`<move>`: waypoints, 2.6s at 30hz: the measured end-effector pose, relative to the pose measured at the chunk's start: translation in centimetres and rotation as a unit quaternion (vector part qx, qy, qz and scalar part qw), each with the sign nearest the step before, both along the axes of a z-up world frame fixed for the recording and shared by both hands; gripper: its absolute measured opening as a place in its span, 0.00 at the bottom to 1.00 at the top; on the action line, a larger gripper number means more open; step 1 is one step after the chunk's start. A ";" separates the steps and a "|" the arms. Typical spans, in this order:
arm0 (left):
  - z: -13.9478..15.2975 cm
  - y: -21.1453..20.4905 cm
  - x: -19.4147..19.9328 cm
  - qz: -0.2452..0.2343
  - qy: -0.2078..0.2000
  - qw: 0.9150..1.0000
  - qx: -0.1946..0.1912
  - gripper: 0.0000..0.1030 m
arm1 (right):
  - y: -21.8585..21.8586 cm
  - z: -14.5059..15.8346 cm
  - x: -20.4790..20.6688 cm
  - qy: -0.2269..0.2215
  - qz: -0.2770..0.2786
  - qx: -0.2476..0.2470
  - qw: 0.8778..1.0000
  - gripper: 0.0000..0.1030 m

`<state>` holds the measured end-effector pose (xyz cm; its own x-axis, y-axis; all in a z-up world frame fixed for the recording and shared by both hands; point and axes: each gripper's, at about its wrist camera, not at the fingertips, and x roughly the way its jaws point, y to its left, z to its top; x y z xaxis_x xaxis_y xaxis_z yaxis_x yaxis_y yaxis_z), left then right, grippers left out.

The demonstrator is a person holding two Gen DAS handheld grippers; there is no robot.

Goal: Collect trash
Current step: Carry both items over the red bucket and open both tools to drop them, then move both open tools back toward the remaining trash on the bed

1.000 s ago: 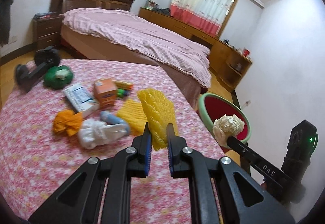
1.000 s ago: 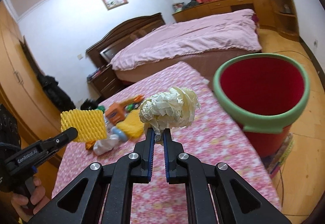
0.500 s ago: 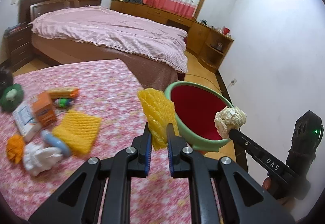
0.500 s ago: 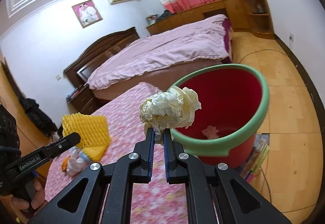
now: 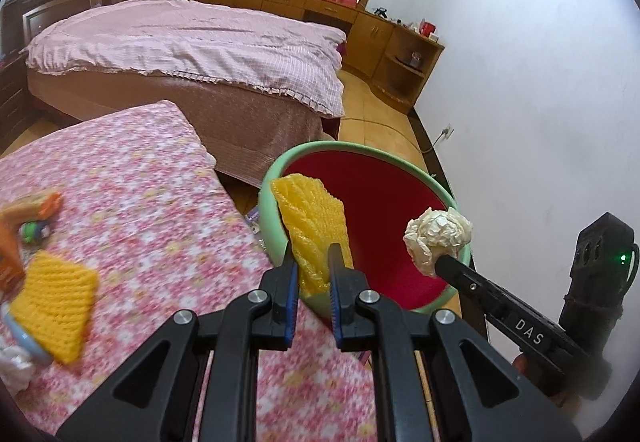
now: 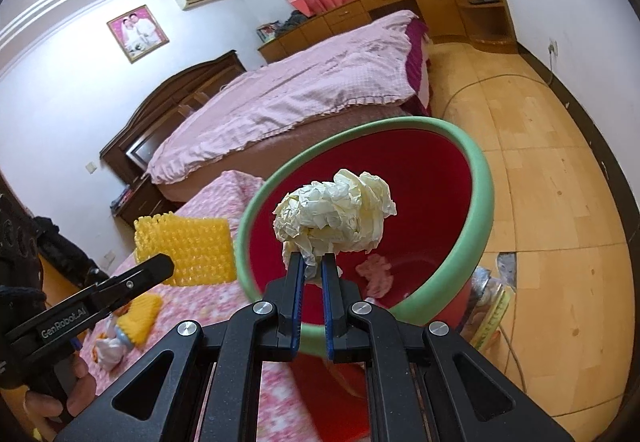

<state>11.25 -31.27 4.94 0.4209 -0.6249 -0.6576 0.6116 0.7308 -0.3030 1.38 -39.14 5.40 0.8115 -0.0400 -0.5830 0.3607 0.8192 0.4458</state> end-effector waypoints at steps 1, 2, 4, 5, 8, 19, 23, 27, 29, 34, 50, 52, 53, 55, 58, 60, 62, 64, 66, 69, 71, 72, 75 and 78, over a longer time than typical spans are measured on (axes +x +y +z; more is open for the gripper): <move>-0.2 -0.4 0.2 -0.001 0.001 1.000 0.003 0.12 | -0.4 -0.1 0.1 0.001 -0.001 0.001 1.000 0.08; -0.4 -1.0 0.4 -0.001 0.001 1.000 0.007 0.12 | -0.7 -0.2 0.3 0.003 -0.002 0.003 1.000 0.09; -0.8 -1.7 0.8 -0.001 0.001 1.000 0.012 0.12 | -1.3 -0.4 0.6 0.004 -0.002 0.003 1.000 0.09; -1.1 -2.1 1.0 0.000 0.003 1.000 0.014 0.12 | -1.5 -0.4 0.7 0.004 -0.001 0.001 1.000 0.09; -1.7 -2.9 1.6 0.005 0.009 1.000 0.022 0.13 | -2.1 -0.6 1.0 0.003 0.000 -0.005 1.000 0.11; -2.9 -4.2 2.8 0.017 0.026 0.999 0.030 0.27 | -3.4 -1.4 1.2 0.010 0.002 0.006 1.000 0.14; -2.9 -4.0 2.9 0.020 0.037 0.999 0.025 0.27 | -3.5 -1.0 1.3 0.010 0.000 0.004 1.000 0.19; -2.4 -3.2 2.3 0.021 0.035 0.999 0.019 0.27 | -3.1 -0.4 0.8 0.003 -0.003 -0.001 1.000 0.23; -2.0 -2.7 1.9 0.021 0.032 0.999 0.016 0.27 | -2.7 -0.1 0.5 -0.002 -0.004 -0.004 1.000 0.25; -1.1 -0.8 1.1 0.026 0.025 0.999 0.008 0.33 | -1.5 0.4 -0.4 -0.005 -0.010 -0.005 1.000 0.35; 2.5 9.3 -1.2 0.086 -0.005 0.996 -0.003 0.37 | 4.3 3.8 -2.2 -0.025 -0.006 -0.012 1.000 0.49; 2.9 10.8 -1.3 0.097 -0.007 0.995 -0.004 0.38 | 5.2 4.3 -2.3 -0.030 -0.001 -0.014 0.999 0.49; 3.0 11.6 -1.3 0.103 -0.009 0.995 -0.004 0.38 | 5.7 4.5 -2.3 -0.032 0.002 -0.015 0.999 0.49; 3.4 13.1 -1.6 0.116 -0.012 0.993 -0.004 0.38 | 6.7 5.0 -2.1 -0.035 0.009 -0.018 0.999 0.49; 3.8 15.7 -2.0 0.134 -0.019 0.991 -0.009 0.40 | 8.1 5.5 -1.7 -0.036 0.022 -0.020 0.999 0.49; 4.1 17.7 -2.3 0.150 -0.027 0.988 -0.010 0.44 | 8.9 5.9 -1.2 -0.036 0.032 -0.025 0.999 0.50; 4.3 19.4 -2.3 0.169 -0.032 0.985 -0.006 0.44 | 9.7 6.2 -0.9 -0.038 0.041 -0.029 0.998 0.51; 4.3 21.0 -2.3 0.186 -0.032 0.982 -0.001 0.44 | 10.5 6.5 -0.7 -0.040 0.049 -0.030 0.998 0.52; 4.3 22.8 -2.0 0.207 -0.033 0.978 0.006 0.44 | 11.4 6.7 -0.4 -0.042 0.057 -0.032 0.997 0.52; 3.9 24.8 -1.6 0.229 -0.033 0.973 0.018 0.44 | 12.6 6.7 0.0 -0.043 0.069 -0.034 0.996 0.52; 3.5 26.1 -1.2 0.243 -0.033 0.969 0.025 0.44 | 13.2 6.5 0.3 -0.042 0.076 -0.036 0.996 0.53; 3.1 26.8 -1.1 0.252 -0.034 0.967 0.032 0.44 | 13.6 6.4 0.5 -0.040 0.079 -0.037 0.995 0.54; 1.8 28.5 -0.2 0.270 -0.029 0.961 0.050 0.44 | 14.6 5.8 1.4 -0.031 0.085 -0.038 0.995 0.55; 0.2 29.8 1.0 0.281 -0.015 0.958 0.055 0.44 | 15.6 4.9 2.9 -0.015 0.095 -0.038 0.995 0.55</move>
